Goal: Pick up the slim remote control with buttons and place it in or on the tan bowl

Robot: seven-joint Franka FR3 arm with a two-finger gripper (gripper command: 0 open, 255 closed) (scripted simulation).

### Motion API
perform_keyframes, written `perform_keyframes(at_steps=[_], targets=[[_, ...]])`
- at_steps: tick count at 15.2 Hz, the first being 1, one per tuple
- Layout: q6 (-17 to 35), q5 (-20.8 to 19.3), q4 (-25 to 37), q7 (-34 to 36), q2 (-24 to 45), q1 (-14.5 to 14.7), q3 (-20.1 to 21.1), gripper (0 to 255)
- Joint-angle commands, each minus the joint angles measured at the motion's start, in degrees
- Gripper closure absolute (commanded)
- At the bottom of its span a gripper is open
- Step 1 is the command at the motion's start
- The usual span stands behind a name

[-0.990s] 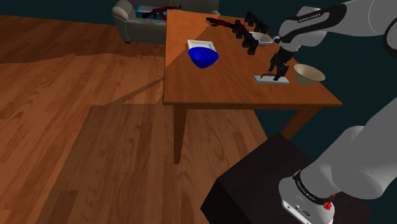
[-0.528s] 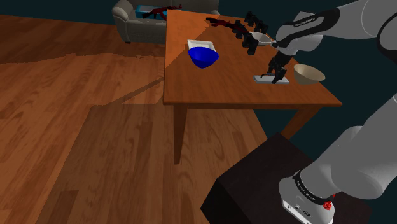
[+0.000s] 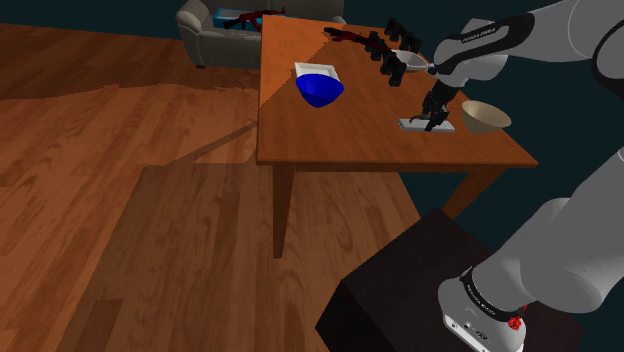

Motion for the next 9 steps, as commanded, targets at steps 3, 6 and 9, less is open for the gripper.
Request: perform_keyframes(at_steps=[3, 6, 9], targets=[[0.00, 0.01, -0.01, 0.00, 0.02, -0.01, 0.00, 255], [-0.69, -0.46, 0.35, 0.35, -0.48, 0.09, -0.05, 255], [-2.81, -1.70, 1.57, 1.27, -1.82, 0.31, -0.15, 255]])
